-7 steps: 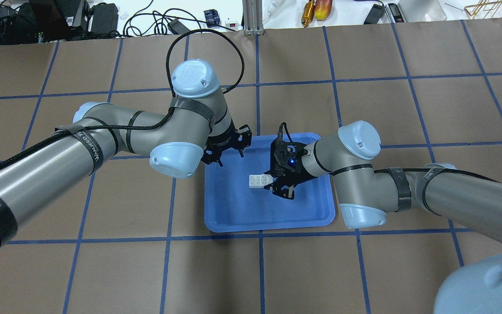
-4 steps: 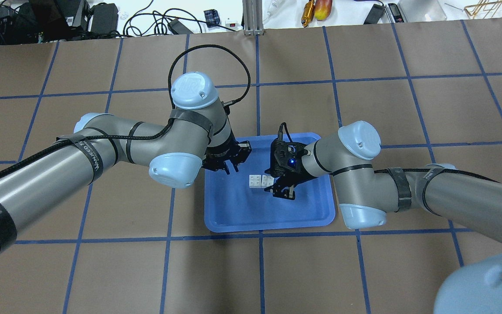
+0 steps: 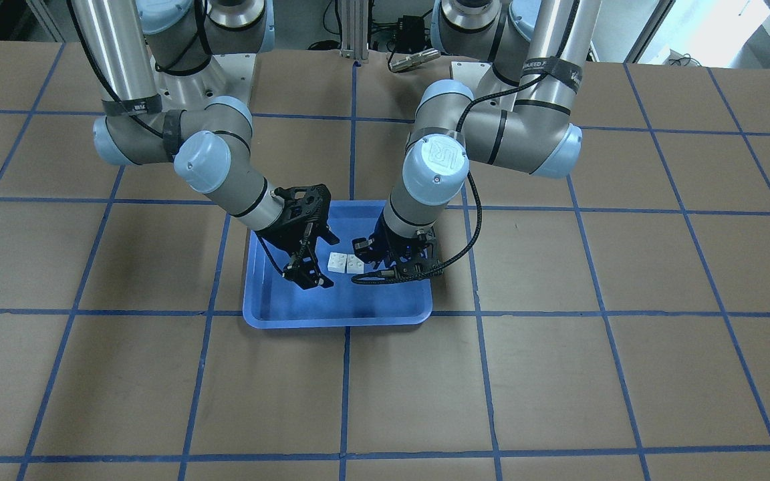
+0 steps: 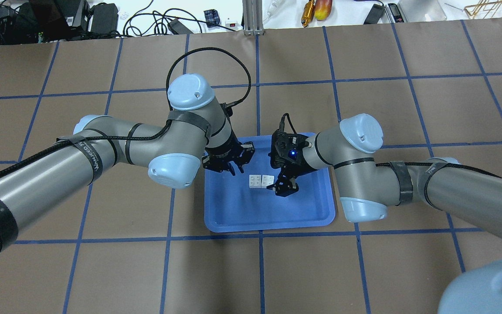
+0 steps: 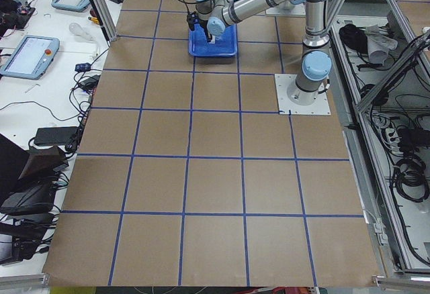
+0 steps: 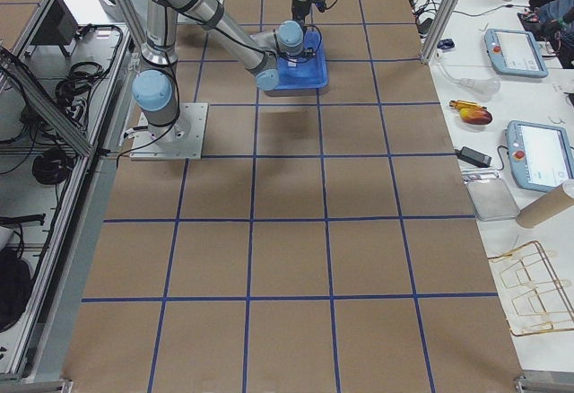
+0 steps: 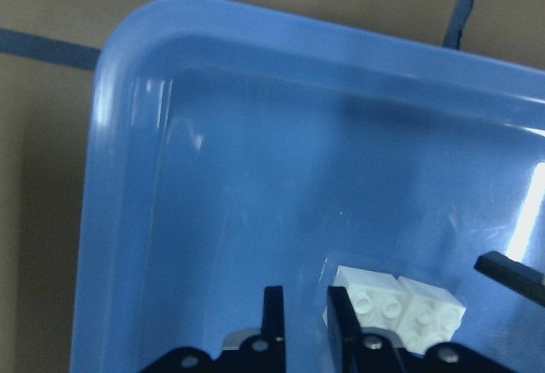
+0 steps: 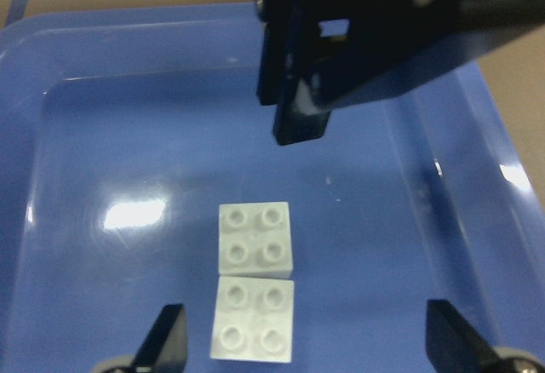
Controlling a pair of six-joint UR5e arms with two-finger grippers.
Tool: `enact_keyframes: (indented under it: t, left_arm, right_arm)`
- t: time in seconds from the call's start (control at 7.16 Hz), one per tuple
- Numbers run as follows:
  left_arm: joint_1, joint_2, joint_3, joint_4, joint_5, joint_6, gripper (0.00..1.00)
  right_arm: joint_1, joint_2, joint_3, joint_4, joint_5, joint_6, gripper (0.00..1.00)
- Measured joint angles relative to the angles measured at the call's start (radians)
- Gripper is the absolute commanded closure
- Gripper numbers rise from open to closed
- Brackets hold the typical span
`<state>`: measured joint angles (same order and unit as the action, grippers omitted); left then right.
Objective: Assemble white blocks and place on blue tray
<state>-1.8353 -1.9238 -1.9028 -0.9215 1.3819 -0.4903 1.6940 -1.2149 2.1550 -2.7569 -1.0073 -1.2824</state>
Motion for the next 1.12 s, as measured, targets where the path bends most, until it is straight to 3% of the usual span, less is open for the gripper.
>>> enact_keyframes:
  t: [0.28, 0.7, 1.12]
  left_arm:
    - [-0.002, -0.015, -0.003, 0.001, -0.002, -0.008, 0.7]
    - [-0.006, -0.024, -0.004, 0.0, -0.054, -0.039, 0.7]
    - [-0.013, -0.023, -0.015, 0.002, -0.048, -0.033, 0.7]
  right_arm:
    - [-0.004, -0.017, -0.132, 0.134, -0.062, 0.059, 0.0]
    - [-0.014, -0.083, -0.313, 0.497, -0.233, 0.072, 0.0]
    - [-0.057, -0.109, -0.528, 0.82, -0.383, 0.081, 0.0]
